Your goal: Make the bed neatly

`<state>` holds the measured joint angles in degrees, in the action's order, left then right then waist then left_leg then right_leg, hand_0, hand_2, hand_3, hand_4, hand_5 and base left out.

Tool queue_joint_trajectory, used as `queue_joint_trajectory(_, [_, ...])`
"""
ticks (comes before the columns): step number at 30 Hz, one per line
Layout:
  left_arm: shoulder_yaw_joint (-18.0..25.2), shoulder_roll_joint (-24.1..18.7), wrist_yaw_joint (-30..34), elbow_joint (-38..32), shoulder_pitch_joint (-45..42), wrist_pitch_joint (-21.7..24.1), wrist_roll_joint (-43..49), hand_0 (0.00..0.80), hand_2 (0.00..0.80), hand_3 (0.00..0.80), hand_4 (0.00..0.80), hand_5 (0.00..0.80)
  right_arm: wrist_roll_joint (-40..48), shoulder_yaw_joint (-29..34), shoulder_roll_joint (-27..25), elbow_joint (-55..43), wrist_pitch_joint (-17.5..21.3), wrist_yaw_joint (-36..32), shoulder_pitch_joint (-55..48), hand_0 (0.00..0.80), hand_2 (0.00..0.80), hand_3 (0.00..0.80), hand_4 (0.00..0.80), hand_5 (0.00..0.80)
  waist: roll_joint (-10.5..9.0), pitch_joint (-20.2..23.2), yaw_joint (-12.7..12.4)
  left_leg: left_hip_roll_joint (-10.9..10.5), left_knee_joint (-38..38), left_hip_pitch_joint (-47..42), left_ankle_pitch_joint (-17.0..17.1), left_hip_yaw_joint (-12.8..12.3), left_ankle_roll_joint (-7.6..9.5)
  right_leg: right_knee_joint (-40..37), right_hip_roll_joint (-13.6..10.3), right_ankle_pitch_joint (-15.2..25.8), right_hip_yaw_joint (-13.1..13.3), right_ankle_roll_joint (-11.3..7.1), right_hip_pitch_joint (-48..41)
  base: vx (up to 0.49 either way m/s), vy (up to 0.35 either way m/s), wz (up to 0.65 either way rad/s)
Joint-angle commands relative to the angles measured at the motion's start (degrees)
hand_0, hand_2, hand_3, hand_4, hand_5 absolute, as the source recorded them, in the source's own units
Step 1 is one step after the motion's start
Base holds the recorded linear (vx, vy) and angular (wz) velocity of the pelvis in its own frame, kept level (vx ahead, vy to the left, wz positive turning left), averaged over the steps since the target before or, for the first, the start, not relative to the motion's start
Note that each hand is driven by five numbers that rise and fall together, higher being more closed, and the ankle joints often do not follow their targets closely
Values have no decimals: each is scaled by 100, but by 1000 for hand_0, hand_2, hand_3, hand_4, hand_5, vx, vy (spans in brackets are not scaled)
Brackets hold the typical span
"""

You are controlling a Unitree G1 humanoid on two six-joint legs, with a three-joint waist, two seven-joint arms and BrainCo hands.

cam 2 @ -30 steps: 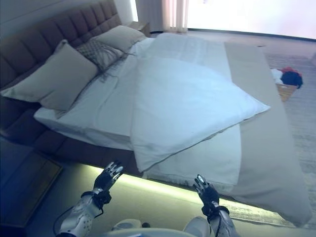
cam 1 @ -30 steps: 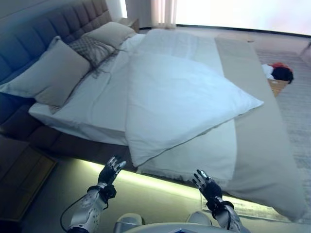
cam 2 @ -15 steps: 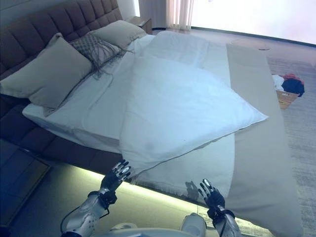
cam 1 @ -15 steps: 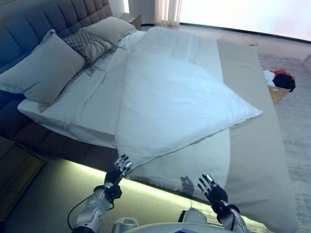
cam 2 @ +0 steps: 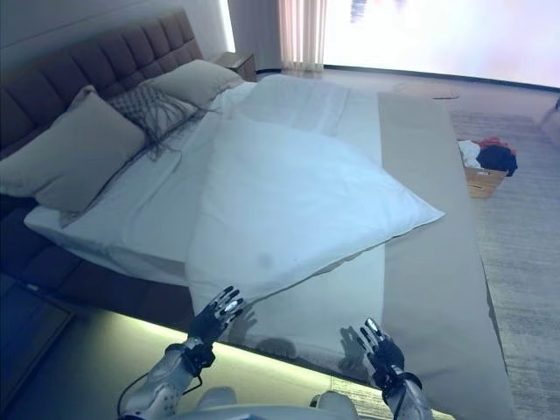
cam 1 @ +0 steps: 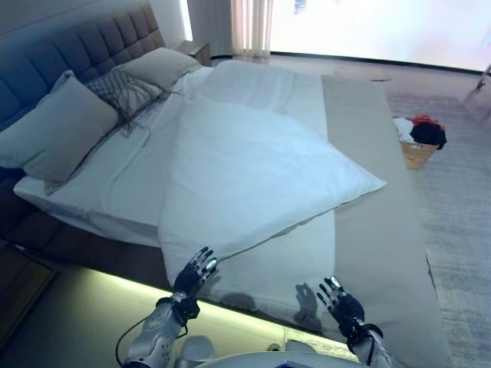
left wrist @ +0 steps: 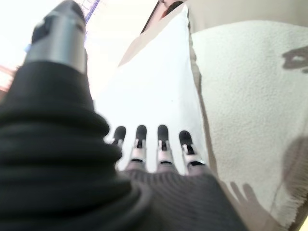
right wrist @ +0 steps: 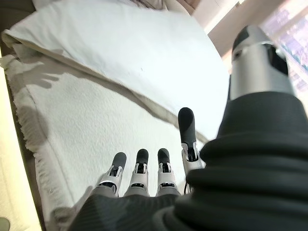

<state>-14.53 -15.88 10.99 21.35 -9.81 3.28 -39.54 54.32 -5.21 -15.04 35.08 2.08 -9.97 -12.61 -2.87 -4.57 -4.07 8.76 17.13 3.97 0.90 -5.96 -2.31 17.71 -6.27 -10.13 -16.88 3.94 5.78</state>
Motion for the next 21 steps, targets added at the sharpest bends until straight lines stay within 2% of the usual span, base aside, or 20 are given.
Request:
queue_joint_trajectory(1, [317,39,251,-588,37,200,107,0,0,0,0,0,179,125,-14,-542,88,91,-16,0,0,0,0,0,58,-201,-151,313,-1319,12,1303,252,-550,-1264,182,859,-19,-730,-845,188,82,2])
queue_joint_trajectory(4, [330,107,352,-616,-37,164,165,0,0,0,0,0,74,141,72,-678,85,176,-168,0,0,0,0,0,183,-178,-153,486,-1639,19,1446,246,-648,-1131,163,658,13,-703,-926,205,132,-11])
queue_joint_trajectory(9, [297,65,509,-657,-128,97,118,0,0,0,0,0,48,122,103,-785,152,141,-344,0,0,0,0,0,287,-146,-106,510,-1819,-176,1195,107,-639,-870,14,460,-32,-742,-1017,217,168,-12])
queue_joint_trajectory(11, [301,14,585,-656,-105,56,105,0,0,0,0,0,37,144,112,-763,169,92,-372,0,0,0,0,0,269,-145,-95,425,-1723,-215,946,28,-575,-794,-99,442,-57,-791,-1043,227,198,0])
queue_joint_trajectory(13, [298,-38,629,-667,-40,24,120,0,0,0,0,0,72,77,119,-711,248,64,-312,0,0,0,0,0,217,-171,-115,231,-1461,-212,551,22,-434,-628,-322,431,-23,-900,-1019,221,226,5])
queue_joint_trajectory(15, [312,-61,543,-681,-60,47,177,0,0,0,0,0,13,-13,182,-686,267,89,-272,0,0,0,0,0,221,-169,-200,110,-1427,-214,475,251,-376,-349,-526,412,15,-1010,-918,244,257,6])
queue_joint_trajectory(16, [351,-107,507,-660,-60,81,147,0,0,0,0,0,-34,-9,246,-706,200,150,-230,0,0,0,0,0,198,-162,-196,-28,-1351,-257,387,173,-235,-320,-653,454,105,-1118,-963,268,262,-3])
queue_joint_trajectory(18, [420,-172,415,-766,-51,77,132,0,0,0,0,0,-48,-63,286,-784,155,52,-205,0,0,0,0,0,140,-154,-273,-207,-1213,-244,237,182,-55,-325,-861,604,147,-1241,-1017,243,231,-1])
queue_joint_trajectory(19, [486,-218,309,-825,-72,54,105,0,0,0,0,0,-204,-156,364,-826,172,33,-171,0,0,0,0,0,116,-122,-354,-357,-1142,-241,98,180,79,-257,-1132,891,152,-1280,-968,245,249,3])
queue_joint_trajectory(21, [542,-246,190,-780,-86,13,87,0,0,0,0,0,-341,-240,440,-849,196,67,-109,0,0,0,0,0,110,-53,-437,-476,-1073,-230,-4,144,198,-142,-1355,1091,223,-1292,-904,253,287,-14])
